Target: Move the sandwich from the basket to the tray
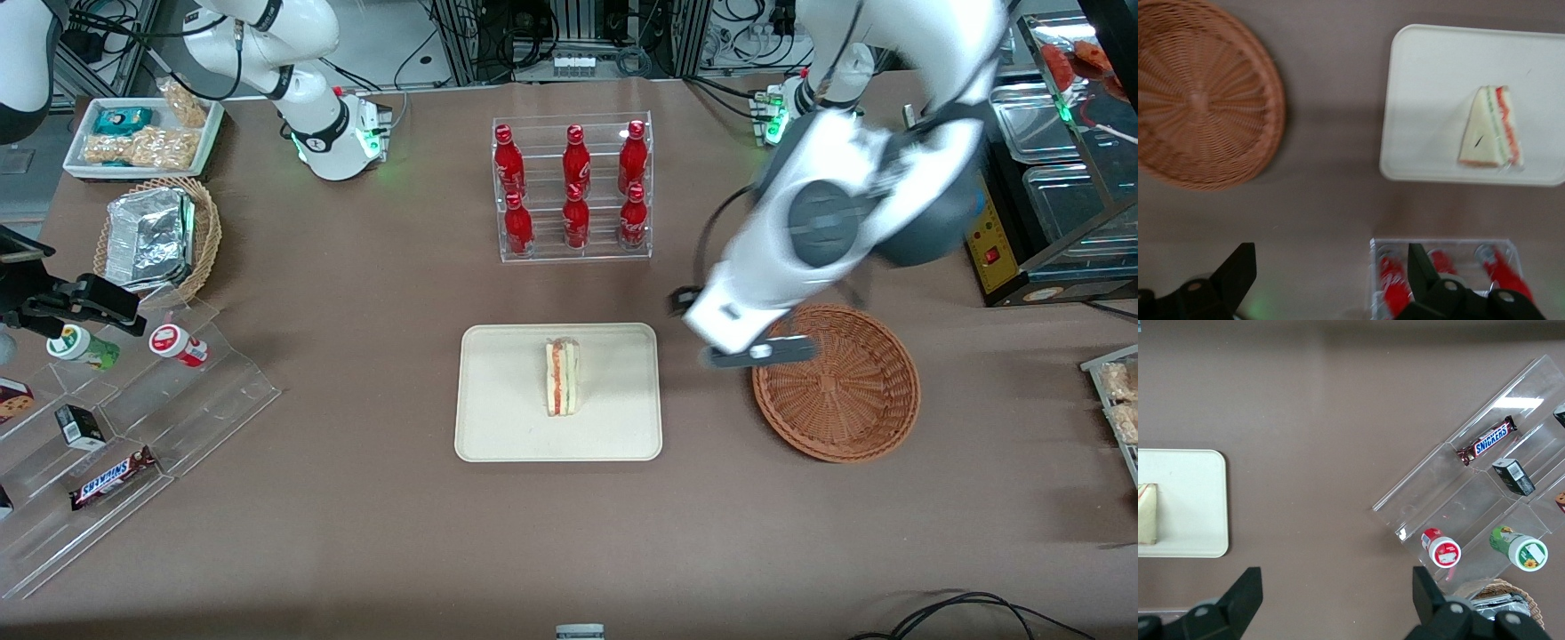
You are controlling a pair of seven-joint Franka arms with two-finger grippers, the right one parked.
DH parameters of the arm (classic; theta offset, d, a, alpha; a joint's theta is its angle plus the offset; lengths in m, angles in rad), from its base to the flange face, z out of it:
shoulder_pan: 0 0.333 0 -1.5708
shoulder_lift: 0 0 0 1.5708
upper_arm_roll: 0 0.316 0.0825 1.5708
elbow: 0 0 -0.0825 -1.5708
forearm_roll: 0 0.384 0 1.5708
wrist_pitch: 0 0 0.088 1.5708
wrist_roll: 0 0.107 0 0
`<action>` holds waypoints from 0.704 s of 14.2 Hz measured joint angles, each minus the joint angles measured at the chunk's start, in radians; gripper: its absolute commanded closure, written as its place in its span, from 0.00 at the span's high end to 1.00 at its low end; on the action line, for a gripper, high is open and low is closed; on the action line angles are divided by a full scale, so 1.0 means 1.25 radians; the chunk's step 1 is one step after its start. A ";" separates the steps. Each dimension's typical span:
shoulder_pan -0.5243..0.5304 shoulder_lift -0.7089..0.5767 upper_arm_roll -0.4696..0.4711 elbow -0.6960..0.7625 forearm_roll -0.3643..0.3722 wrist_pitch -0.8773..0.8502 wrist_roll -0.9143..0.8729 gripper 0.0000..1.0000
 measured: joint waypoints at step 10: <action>0.344 -0.159 0.011 -0.016 0.023 -0.274 0.134 1.00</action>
